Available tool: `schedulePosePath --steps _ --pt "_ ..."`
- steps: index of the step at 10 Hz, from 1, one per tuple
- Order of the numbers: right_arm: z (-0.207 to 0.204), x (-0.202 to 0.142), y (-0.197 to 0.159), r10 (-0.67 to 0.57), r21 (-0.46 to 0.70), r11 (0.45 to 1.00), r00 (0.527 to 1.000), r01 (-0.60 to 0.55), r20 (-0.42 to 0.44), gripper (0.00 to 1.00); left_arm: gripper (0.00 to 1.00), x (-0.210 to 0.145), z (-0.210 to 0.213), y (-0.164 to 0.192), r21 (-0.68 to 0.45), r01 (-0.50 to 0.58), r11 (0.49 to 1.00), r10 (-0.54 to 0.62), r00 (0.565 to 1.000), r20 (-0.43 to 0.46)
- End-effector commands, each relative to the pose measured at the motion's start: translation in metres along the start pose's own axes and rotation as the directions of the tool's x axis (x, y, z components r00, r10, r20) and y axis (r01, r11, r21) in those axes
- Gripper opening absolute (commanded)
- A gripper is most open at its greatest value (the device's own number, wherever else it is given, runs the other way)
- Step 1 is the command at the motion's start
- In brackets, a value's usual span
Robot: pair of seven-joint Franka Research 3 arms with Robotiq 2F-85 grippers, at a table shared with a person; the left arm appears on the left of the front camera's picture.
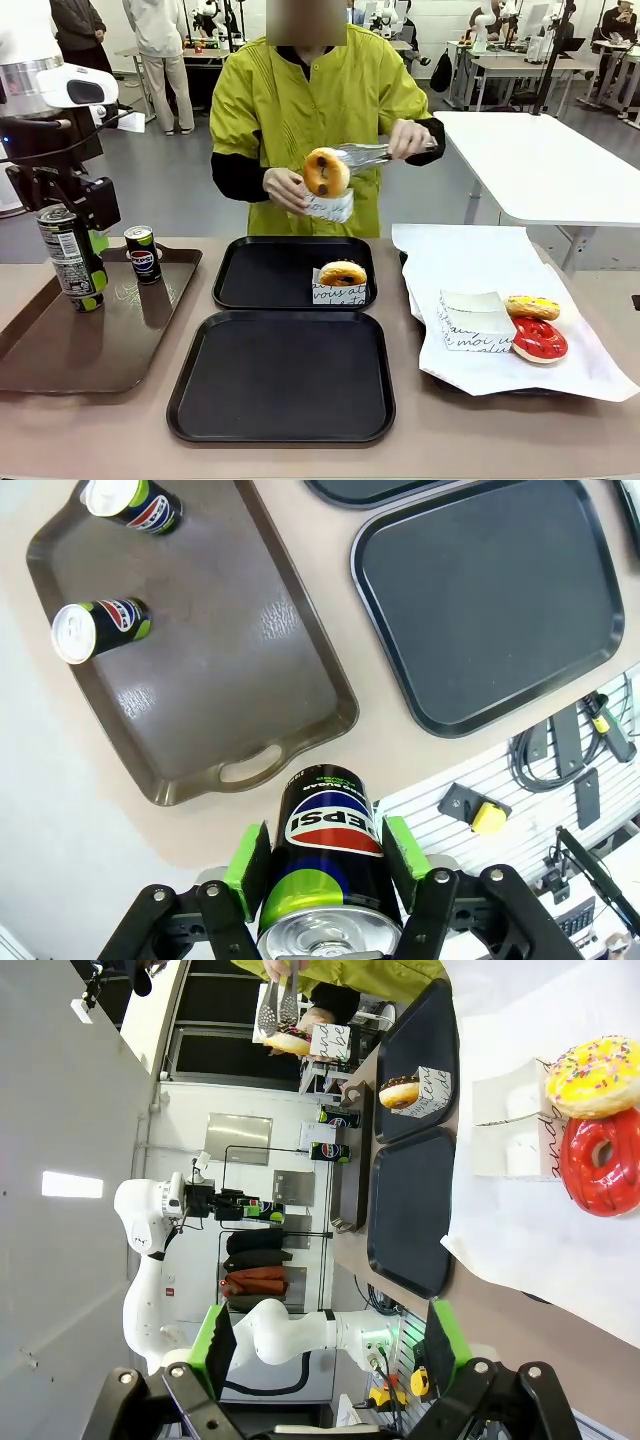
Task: Set up donuts and drinks on trays.
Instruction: Pick up one Pepsi coke and place it on the Flat Tray.
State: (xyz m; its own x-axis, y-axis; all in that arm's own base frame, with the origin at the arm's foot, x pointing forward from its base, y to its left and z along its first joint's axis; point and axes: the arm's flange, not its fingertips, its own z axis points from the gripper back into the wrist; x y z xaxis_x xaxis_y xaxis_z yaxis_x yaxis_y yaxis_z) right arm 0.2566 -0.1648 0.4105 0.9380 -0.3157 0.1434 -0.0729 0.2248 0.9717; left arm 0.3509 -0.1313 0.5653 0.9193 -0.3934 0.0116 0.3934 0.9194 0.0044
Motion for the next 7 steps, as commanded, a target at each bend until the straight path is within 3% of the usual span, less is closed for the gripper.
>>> schedulePosePath --steps 1,4,7 --pt "0.000 0.001 0.000 0.010 0.011 1.000 1.000 -0.010 0.013 1.00 0.59 0.018 -0.007 -0.013 0.040 -0.010 0.999 0.010 1.000 0.003" --pt "0.000 0.001 0.000 0.010 0.011 1.000 1.000 -0.010 0.013 1.00 0.59 0.086 -0.031 -0.040 0.083 0.014 0.996 -0.012 1.000 -0.022" --pt "0.000 0.001 0.000 0.010 0.011 1.000 1.000 -0.010 0.013 1.00 0.59 0.130 -0.061 -0.059 0.073 0.010 0.997 -0.012 1.000 0.023"
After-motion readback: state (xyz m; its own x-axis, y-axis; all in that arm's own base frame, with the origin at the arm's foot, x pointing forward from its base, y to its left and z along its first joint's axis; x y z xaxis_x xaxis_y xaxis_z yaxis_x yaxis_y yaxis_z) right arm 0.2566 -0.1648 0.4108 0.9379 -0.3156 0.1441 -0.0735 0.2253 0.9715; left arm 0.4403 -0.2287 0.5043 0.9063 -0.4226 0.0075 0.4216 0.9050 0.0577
